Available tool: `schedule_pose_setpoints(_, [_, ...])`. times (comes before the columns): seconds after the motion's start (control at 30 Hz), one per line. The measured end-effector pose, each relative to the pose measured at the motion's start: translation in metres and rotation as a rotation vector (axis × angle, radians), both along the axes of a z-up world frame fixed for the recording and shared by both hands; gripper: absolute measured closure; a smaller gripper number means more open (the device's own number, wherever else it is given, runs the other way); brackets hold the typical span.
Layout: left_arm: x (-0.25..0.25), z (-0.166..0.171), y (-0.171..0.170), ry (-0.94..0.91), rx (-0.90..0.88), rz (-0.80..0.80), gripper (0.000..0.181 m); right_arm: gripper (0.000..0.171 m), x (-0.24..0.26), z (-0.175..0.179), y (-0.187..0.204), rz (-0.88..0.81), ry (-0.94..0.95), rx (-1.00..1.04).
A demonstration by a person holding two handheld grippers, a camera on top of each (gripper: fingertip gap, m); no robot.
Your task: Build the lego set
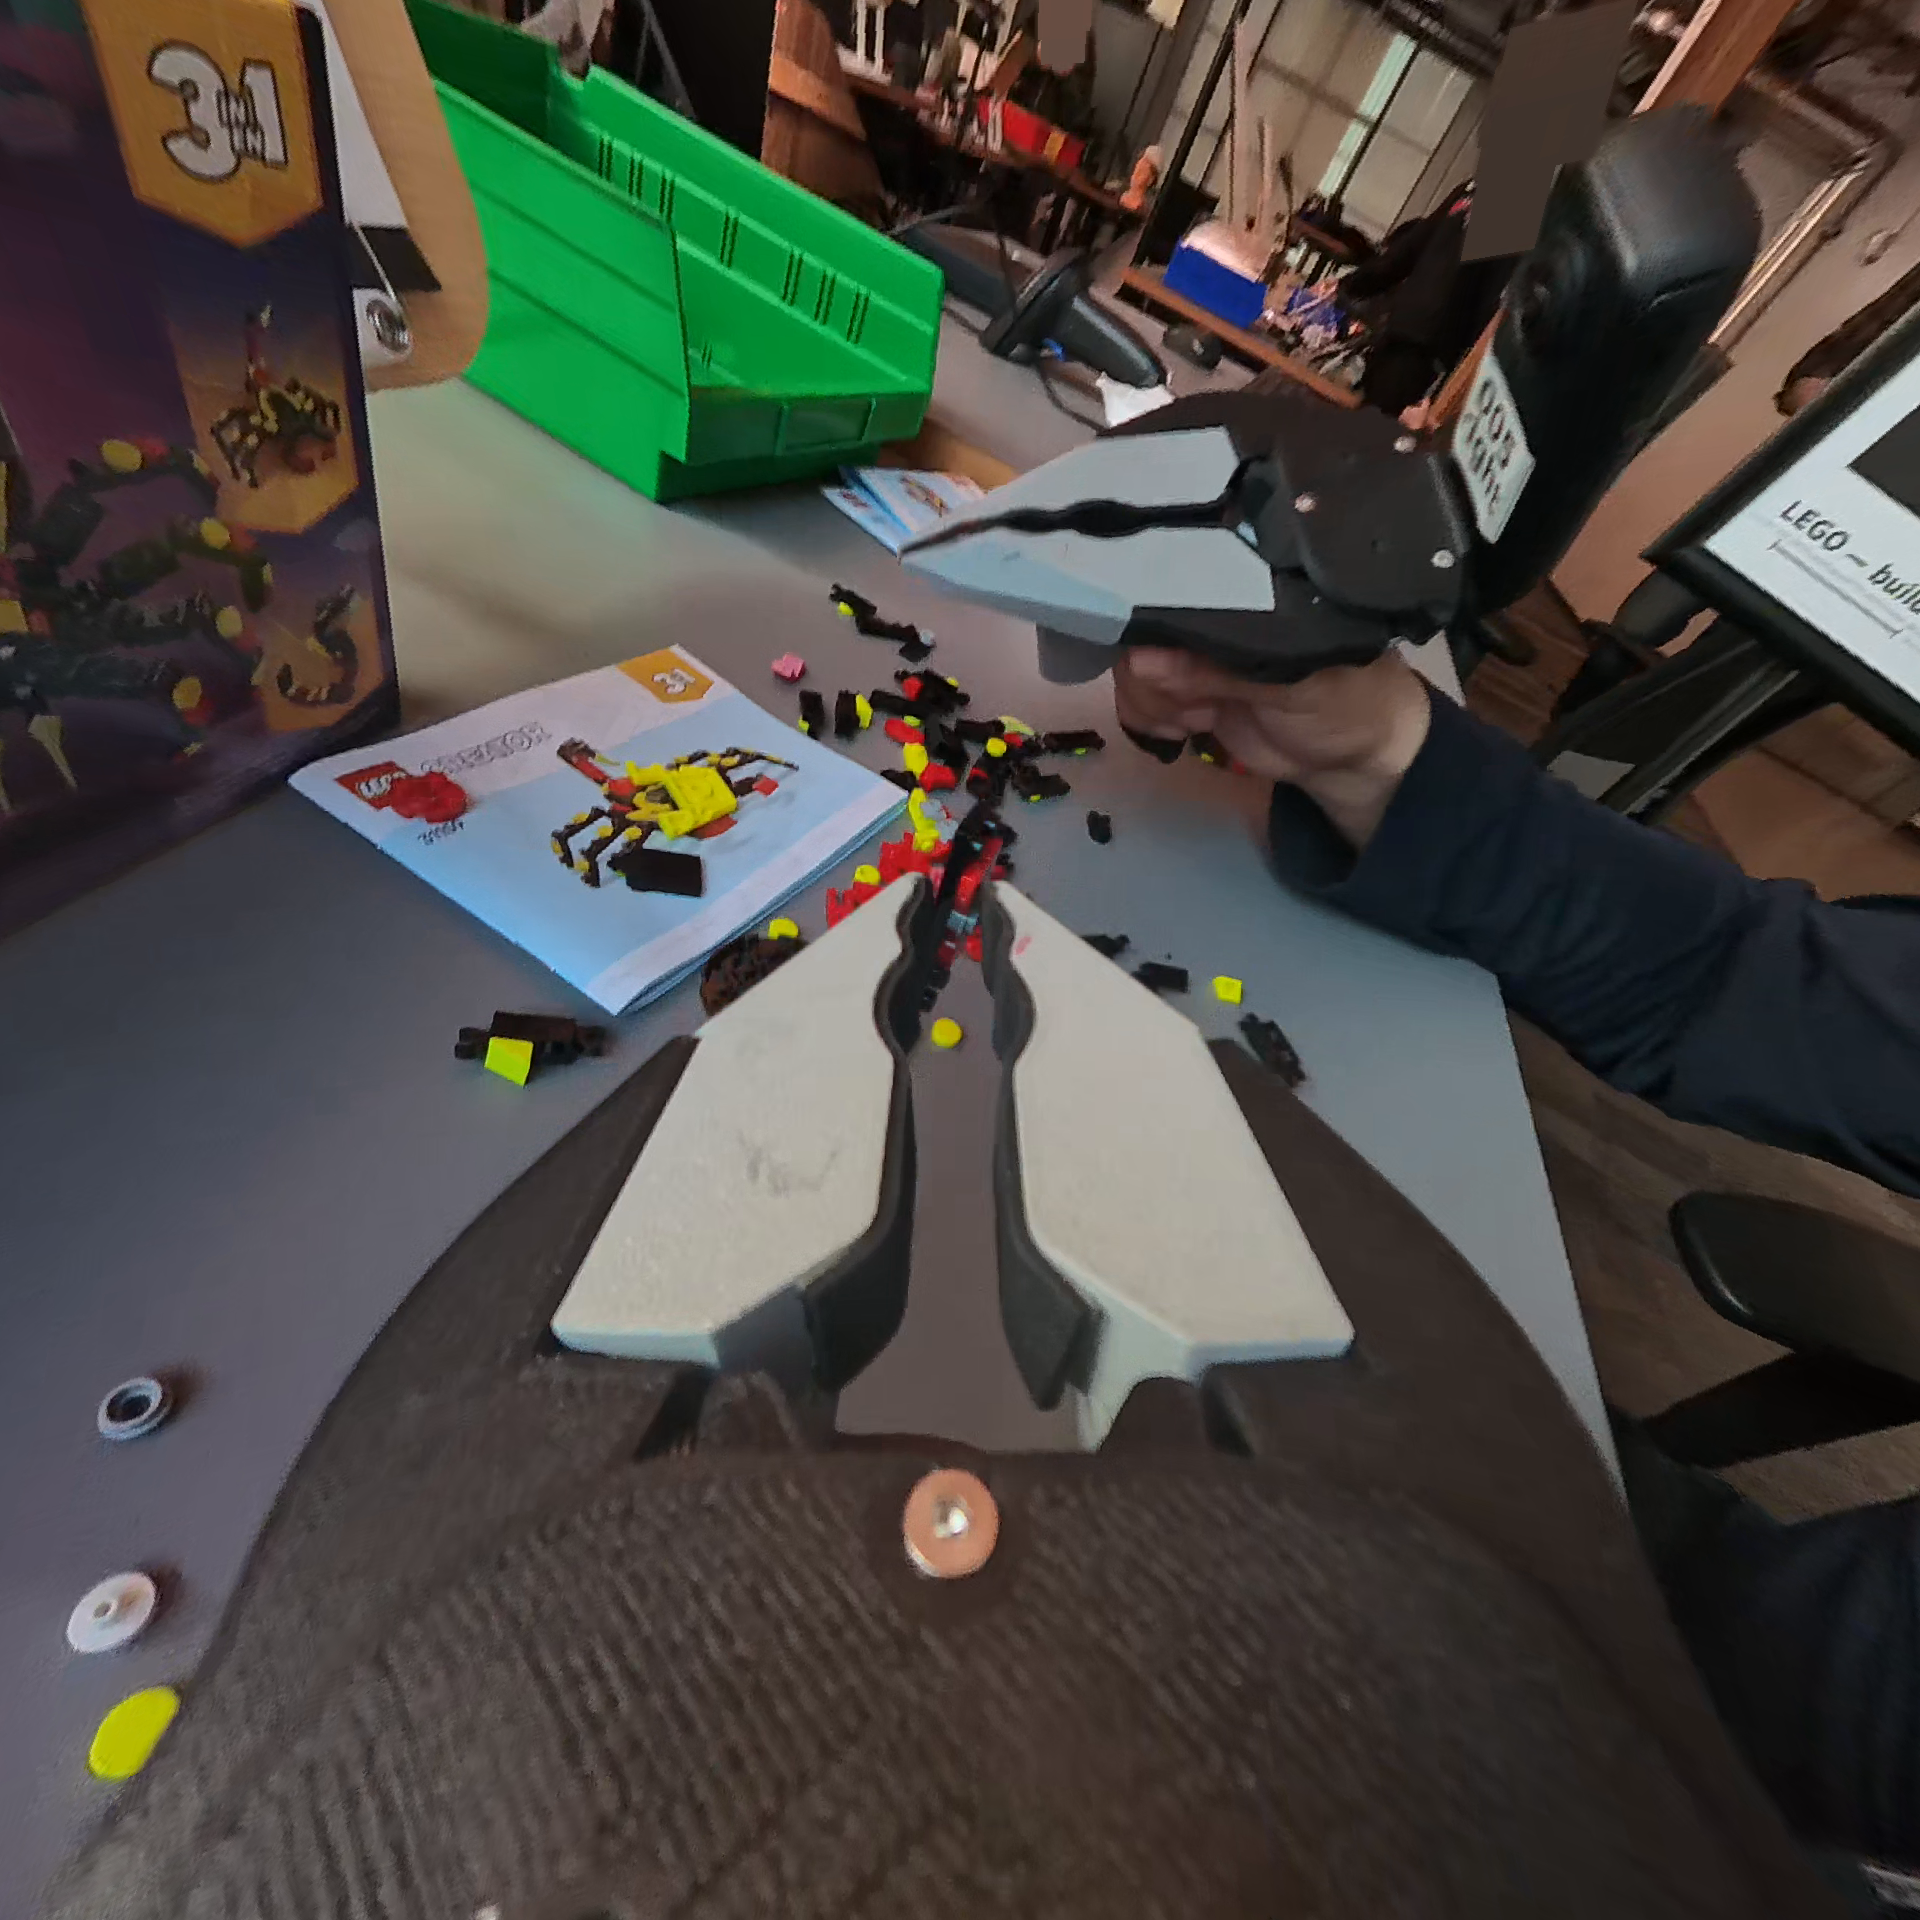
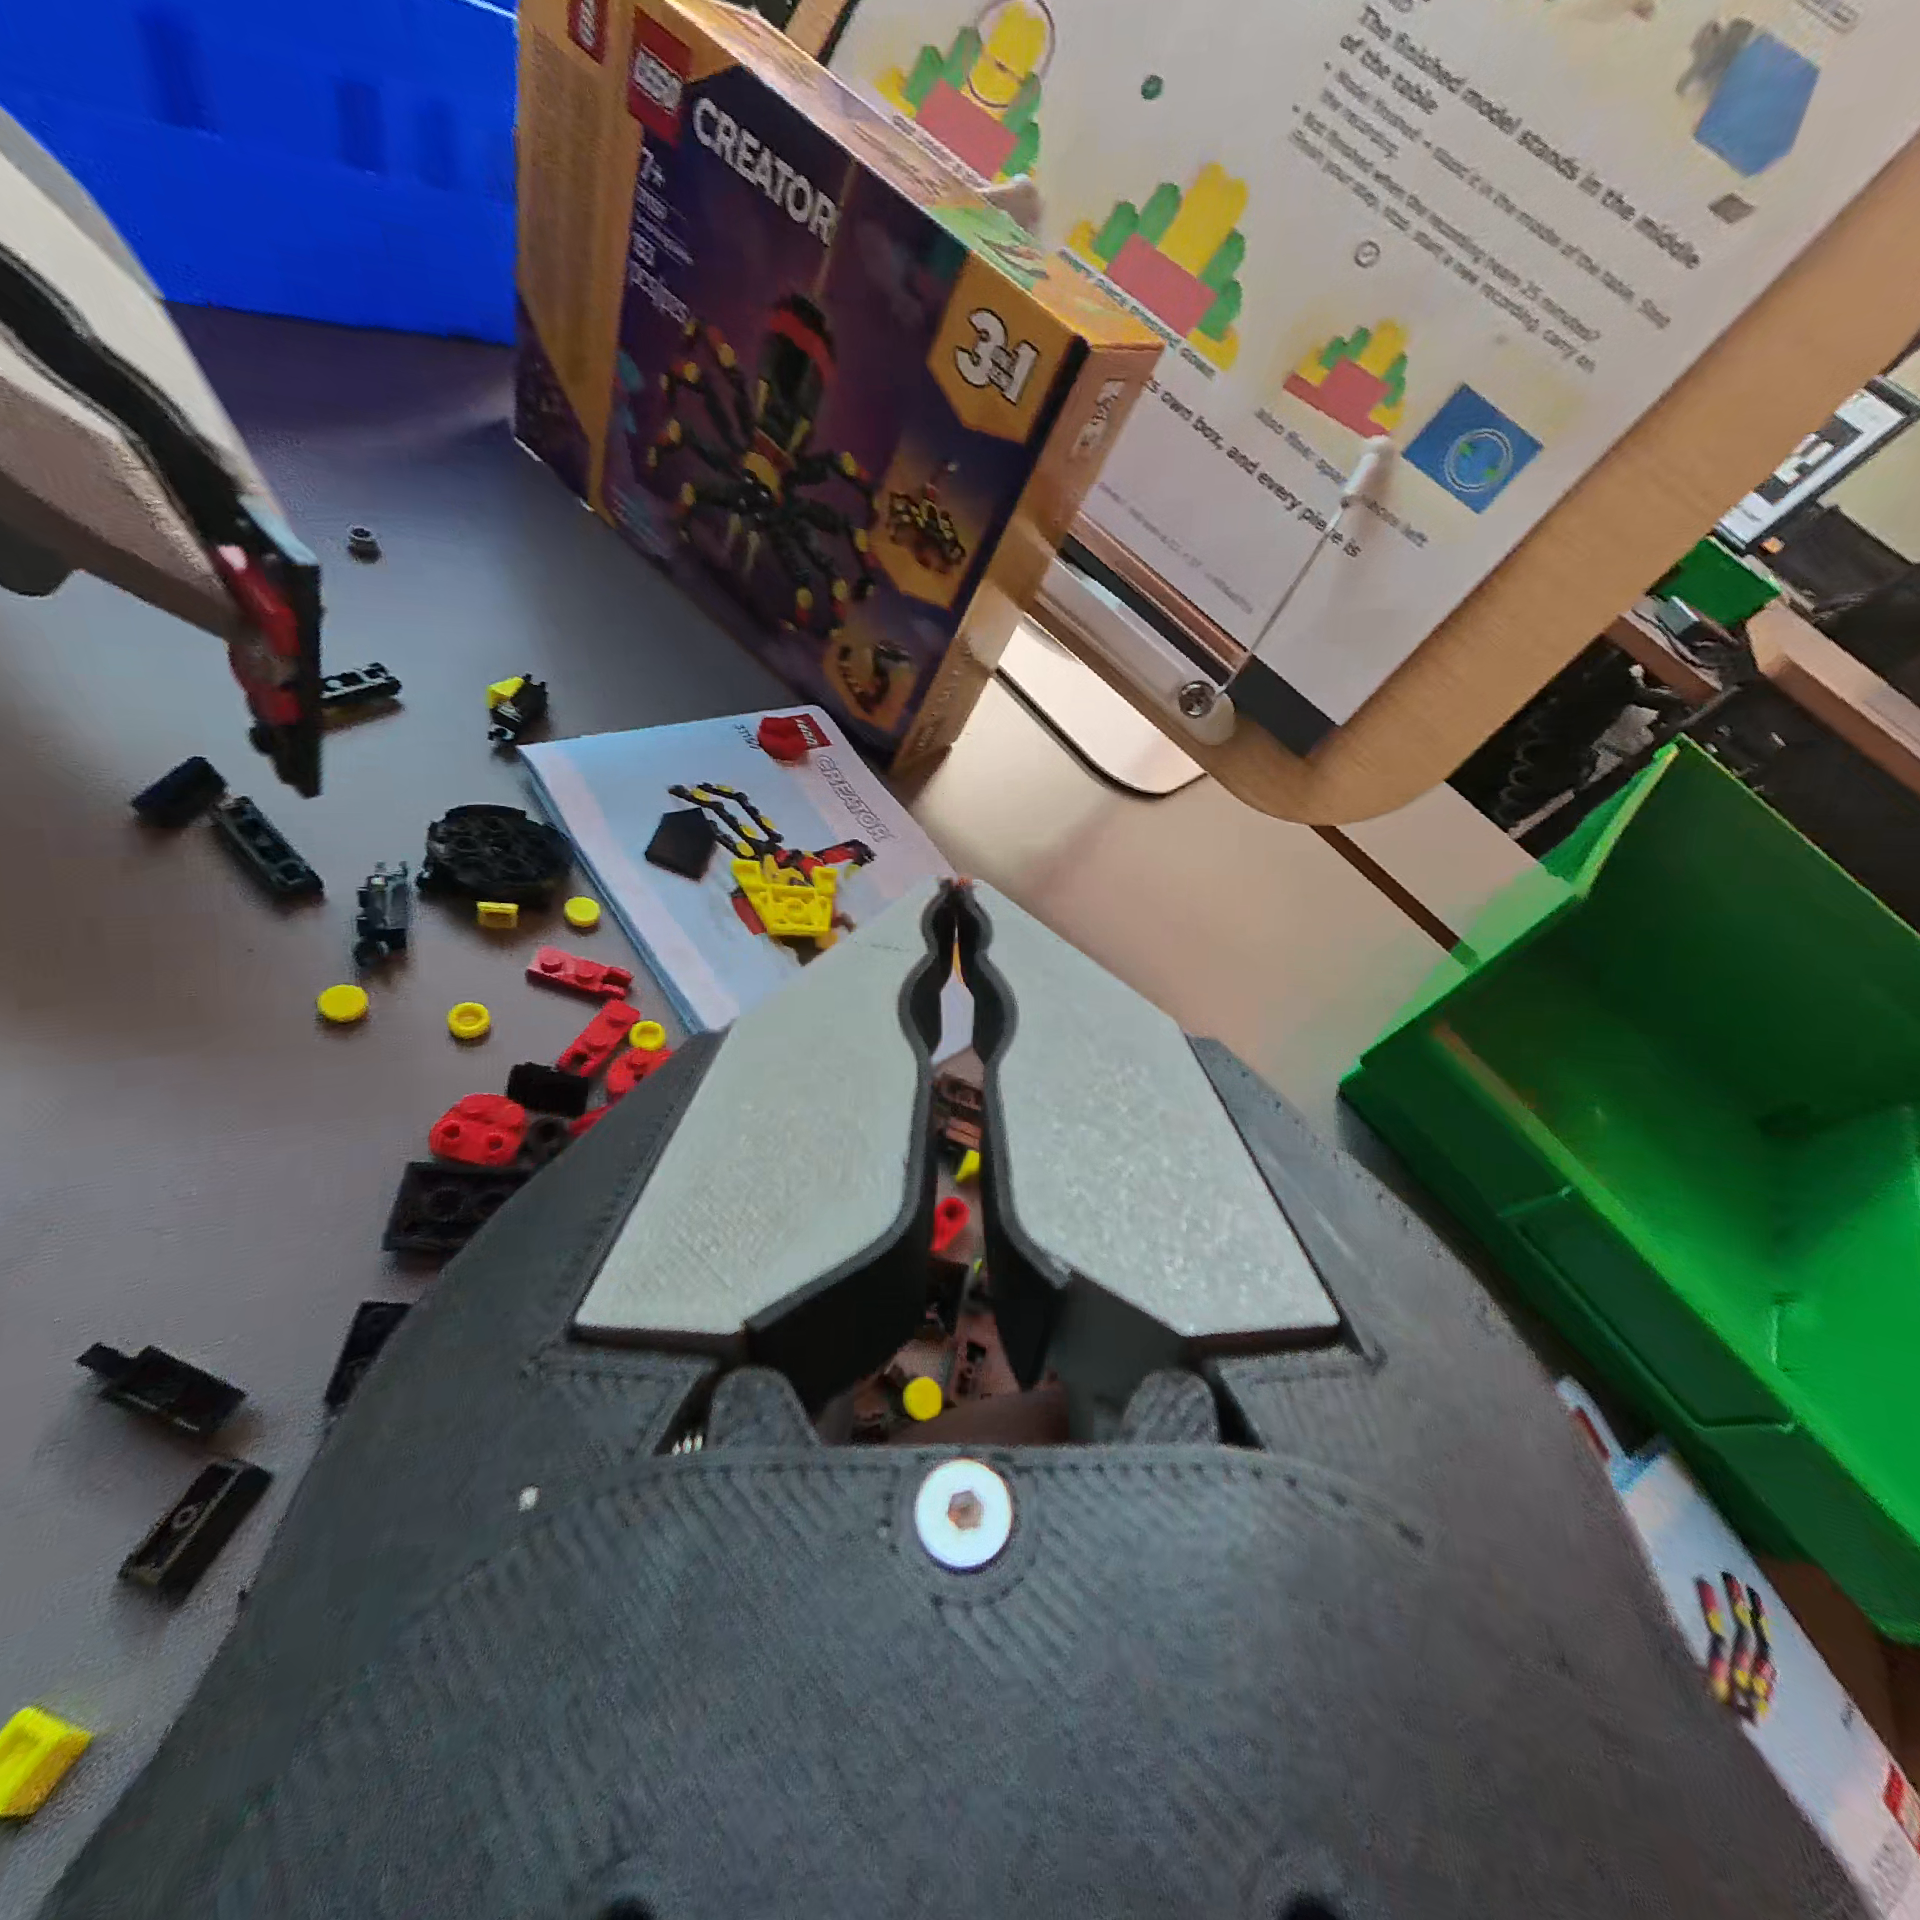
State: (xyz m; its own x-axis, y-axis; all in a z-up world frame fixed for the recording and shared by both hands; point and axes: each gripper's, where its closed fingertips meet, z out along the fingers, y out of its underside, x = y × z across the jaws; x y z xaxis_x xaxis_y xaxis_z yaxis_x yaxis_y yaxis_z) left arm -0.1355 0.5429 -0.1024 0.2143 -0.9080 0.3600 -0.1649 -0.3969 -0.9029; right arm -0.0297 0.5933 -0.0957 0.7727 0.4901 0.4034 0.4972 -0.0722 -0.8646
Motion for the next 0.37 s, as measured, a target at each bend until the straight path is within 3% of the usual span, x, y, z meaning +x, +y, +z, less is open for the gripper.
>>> schedule_pose_setpoints(0.17, [0.002,-0.014,-0.006,0.075,-0.076,-0.048,0.172,0.171,0.02,0.01,0.006,-0.083,0.038,0.036])
schedule_pose_setpoints(0.37, [-0.007,0.004,0.008,-0.055,-0.058,-0.003,0.17,0.171,0.054,0.027,0.014,-0.21,0.112,0.107])
